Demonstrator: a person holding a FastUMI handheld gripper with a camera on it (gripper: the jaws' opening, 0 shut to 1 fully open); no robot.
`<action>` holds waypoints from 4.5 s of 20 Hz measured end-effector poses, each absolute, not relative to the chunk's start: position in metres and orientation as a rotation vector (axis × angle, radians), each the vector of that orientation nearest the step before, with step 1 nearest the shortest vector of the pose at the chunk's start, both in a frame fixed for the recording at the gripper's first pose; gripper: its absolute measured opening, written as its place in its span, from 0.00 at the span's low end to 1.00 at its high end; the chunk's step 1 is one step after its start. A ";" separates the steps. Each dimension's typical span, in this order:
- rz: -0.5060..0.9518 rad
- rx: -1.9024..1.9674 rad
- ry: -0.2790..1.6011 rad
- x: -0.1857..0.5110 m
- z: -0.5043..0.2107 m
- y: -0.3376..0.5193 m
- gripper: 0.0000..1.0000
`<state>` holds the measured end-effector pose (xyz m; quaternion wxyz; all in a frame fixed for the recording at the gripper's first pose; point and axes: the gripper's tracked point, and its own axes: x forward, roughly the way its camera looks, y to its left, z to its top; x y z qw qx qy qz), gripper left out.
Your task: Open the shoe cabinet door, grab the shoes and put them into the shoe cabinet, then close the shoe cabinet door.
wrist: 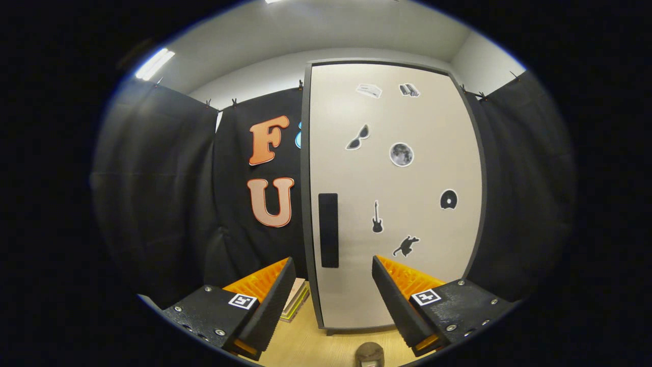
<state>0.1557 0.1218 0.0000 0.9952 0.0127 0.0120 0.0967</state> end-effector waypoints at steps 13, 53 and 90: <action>0.192 0.053 0.015 0.259 -0.002 0.149 0.88; 0.007 0.122 0.064 0.075 -0.007 -0.005 0.25; -0.073 0.105 0.104 0.019 -0.027 -0.194 0.18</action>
